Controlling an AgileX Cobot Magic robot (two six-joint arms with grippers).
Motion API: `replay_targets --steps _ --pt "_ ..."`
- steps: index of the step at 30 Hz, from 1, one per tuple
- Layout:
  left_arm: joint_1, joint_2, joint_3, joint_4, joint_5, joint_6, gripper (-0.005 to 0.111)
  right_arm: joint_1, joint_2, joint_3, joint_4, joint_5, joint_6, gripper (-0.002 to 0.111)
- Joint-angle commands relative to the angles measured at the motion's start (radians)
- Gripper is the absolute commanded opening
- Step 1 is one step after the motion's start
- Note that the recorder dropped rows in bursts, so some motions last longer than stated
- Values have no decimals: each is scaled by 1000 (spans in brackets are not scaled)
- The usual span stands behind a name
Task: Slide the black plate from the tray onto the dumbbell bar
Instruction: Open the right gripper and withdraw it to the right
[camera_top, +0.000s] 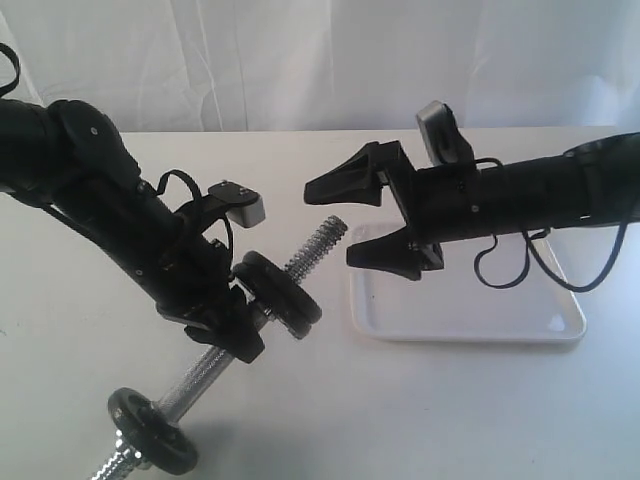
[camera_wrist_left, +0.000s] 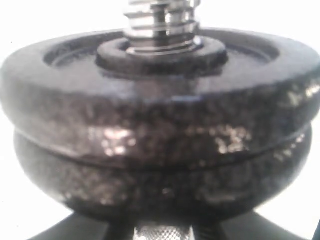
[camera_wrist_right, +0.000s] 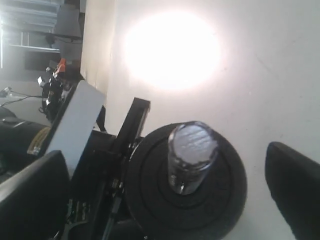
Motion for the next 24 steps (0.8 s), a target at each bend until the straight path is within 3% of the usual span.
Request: replay_targets --steps 1,6,9,11,19,21,24 --pt "-2 -63 -24 -277 48 -2 0 -67 -10 -2 -20 -13 -3 105" --pt "-2 -63 -24 -269 57 13 0 -135 -10 -3 -10 23 32 103" --pt "-2 -63 -24 -246 59 13 0 -174 -10 -3 32 73 45 93" --pt "-2 -63 -24 -231 61 13 0 -197 -10 -3 68 111 45 81" --pt "-2 -63 -24 -216 92 70 0 -238 -10 -3 155 124 16 7" --pt "-2 -63 -24 -216 92 70 0 -238 -17 -3 155 124 16 0" --pt "-2 -63 -24 -214 99 70 0 -238 -38 -3 155 124 16 0"
